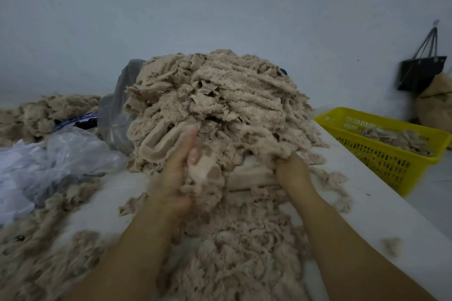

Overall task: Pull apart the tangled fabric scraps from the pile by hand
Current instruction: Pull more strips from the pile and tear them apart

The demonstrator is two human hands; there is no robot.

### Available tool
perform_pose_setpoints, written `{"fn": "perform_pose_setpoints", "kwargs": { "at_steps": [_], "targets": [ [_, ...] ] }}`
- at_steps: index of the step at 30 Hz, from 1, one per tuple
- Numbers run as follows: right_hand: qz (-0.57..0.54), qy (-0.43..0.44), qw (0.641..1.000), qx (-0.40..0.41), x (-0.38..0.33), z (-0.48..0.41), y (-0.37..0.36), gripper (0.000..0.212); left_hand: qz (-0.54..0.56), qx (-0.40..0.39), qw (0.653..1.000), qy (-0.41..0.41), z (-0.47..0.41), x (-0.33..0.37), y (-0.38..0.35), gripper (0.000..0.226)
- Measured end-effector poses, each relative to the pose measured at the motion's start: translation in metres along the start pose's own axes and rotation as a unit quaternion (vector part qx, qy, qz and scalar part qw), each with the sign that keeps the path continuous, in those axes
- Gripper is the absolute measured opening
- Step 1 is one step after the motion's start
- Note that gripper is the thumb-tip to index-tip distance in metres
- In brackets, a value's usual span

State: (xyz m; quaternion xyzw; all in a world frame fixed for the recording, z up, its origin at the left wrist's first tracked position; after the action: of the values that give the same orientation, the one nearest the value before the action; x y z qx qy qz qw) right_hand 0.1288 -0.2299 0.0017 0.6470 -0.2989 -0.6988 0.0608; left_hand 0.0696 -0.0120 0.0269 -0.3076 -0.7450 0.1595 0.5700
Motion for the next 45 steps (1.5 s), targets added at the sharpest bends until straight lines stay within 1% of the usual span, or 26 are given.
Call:
{"fn": "perform_pose_setpoints", "kwargs": {
  "at_steps": [1, 3, 5, 8, 10, 12, 15, 17, 19, 22, 24, 26, 27, 28, 29, 30, 33, 34, 35, 36, 38, 39, 40, 41, 42, 45],
  "targets": [
    [0.000, -0.048, 0.999, 0.017, 0.012, -0.006, 0.012, 0.012, 0.038, 0.024, 0.998, -0.035, -0.002, 0.011, 0.007, 0.044],
    [-0.016, -0.052, 0.998, 0.014, 0.013, -0.004, 0.017, 0.009, 0.099, 0.115, 0.986, -0.062, -0.006, 0.016, 0.023, 0.038],
    [-0.047, 0.050, 0.997, -0.037, -0.010, 0.015, -0.002, 0.031, 0.108, 0.149, 0.981, -0.056, -0.007, 0.006, 0.027, 0.038],
    [-0.046, 0.192, 0.979, -0.040, -0.048, 0.051, -0.013, 0.050, 0.091, 0.128, 0.987, -0.036, -0.008, -0.003, 0.021, 0.036],
    [-0.079, 0.265, 0.960, -0.045, -0.064, 0.070, -0.012, 0.048, 0.097, 0.111, 0.988, -0.040, -0.009, -0.001, 0.018, 0.036],
    [-0.060, 0.297, 0.947, -0.109, -0.070, 0.083, -0.024, 0.036, 0.122, 0.108, 0.985, -0.061, -0.010, 0.001, 0.015, 0.040],
    [0.019, 0.286, 0.931, -0.228, -0.061, 0.089, -0.058, 0.032, 0.137, 0.118, 0.981, -0.063, -0.010, 0.000, 0.013, 0.037],
    [0.008, 0.238, 0.931, -0.277, -0.051, 0.082, -0.063, 0.030, 0.145, 0.148, 0.975, -0.080, -0.012, 0.005, 0.020, 0.036],
    [-0.010, 0.183, 0.937, -0.298, -0.045, 0.075, -0.058, 0.026, 0.184, 0.175, 0.961, -0.105, -0.013, 0.012, 0.030, 0.037],
    [-0.102, 0.146, 0.953, -0.247, -0.044, 0.062, -0.039, 0.031, 0.210, 0.196, 0.948, -0.135, -0.012, 0.023, 0.040, 0.038],
    [-0.149, 0.156, 0.963, -0.163, -0.046, 0.057, -0.022, 0.035, 0.232, 0.181, 0.946, -0.137, -0.011, 0.025, 0.036, 0.037],
    [-0.142, 0.183, 0.972, -0.043, -0.048, 0.056, -0.004, 0.035, 0.235, 0.168, 0.949, -0.127, -0.011, 0.023, 0.030, 0.037],
    [-0.135, 0.192, 0.972, 0.008, -0.049, 0.057, 0.003, 0.036, 0.185, 0.163, 0.962, -0.114, -0.011, 0.020, 0.027, 0.040],
    [-0.134, 0.199, 0.970, 0.041, -0.050, 0.057, 0.009, 0.037, 0.093, 0.151, 0.979, -0.098, -0.011, 0.017, 0.023, 0.043],
    [-0.135, 0.208, 0.967, 0.059, -0.051, 0.058, 0.012, 0.037, -0.022, 0.128, 0.988, -0.081, -0.009, 0.013, 0.018, 0.042],
    [-0.131, 0.219, 0.964, 0.069, -0.052, 0.060, 0.014, 0.036, -0.135, 0.097, 0.984, -0.061, -0.007, 0.009, 0.010, 0.039],
    [-0.102, 0.272, 0.953, 0.085, -0.059, 0.068, 0.015, 0.030, -0.390, 0.005, 0.920, -0.028, 0.000, -0.010, -0.007, 0.039],
    [-0.093, 0.291, 0.948, 0.086, -0.062, 0.070, 0.014, 0.025, -0.425, -0.007, 0.904, -0.039, 0.001, -0.012, -0.013, 0.033],
    [-0.088, 0.300, 0.946, 0.084, -0.063, 0.072, 0.013, 0.020, -0.426, -0.014, 0.903, -0.047, 0.002, -0.012, -0.019, 0.025],
    [-0.086, 0.299, 0.947, 0.079, -0.063, 0.072, 0.011, 0.017, -0.402, -0.011, 0.914, -0.052, 0.003, -0.011, -0.021, 0.020],
    [-0.084, 0.283, 0.953, 0.061, -0.061, 0.070, 0.008, 0.019, -0.324, 0.046, 0.943, -0.054, 0.002, -0.005, -0.013, 0.024],
    [-0.081, 0.278, 0.956, 0.050, -0.060, 0.070, 0.006, 0.023, -0.253, 0.074, 0.963, -0.049, 0.000, -0.003, -0.007, 0.018],
    [-0.077, 0.274, 0.958, 0.037, -0.061, 0.071, 0.003, 0.028, -0.181, 0.087, 0.979, -0.040, -0.001, -0.001, -0.006, 0.020],
    [-0.075, 0.269, 0.960, 0.023, -0.061, 0.073, -0.001, 0.034, -0.115, 0.088, 0.989, -0.036, -0.002, 0.001, -0.006, 0.031],
    [-0.076, 0.261, 0.962, 0.010, -0.062, 0.074, -0.004, 0.036, -0.047, 0.087, 0.995, -0.036, -0.003, 0.003, -0.004, 0.035],
    [-0.086, 0.224, 0.970, -0.028, -0.059, 0.070, -0.009, 0.031, 0.107, 0.101, 0.988, -0.056, -0.004, 0.014, 0.005, 0.027]
  ]
}}
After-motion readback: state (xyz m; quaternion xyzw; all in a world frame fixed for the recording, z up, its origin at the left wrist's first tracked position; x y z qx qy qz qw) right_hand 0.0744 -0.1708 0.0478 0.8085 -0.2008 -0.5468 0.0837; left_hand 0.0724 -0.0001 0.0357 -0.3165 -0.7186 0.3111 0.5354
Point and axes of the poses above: each hand's wrist, its own z-axis away from the middle knuckle, its own y-axis out of the back of the hand, x = y × z, the point moved 7 cm from there along -z, towards the middle knuckle, and after that the axes turned 11 degrees about -y, right-handed, at the moved point
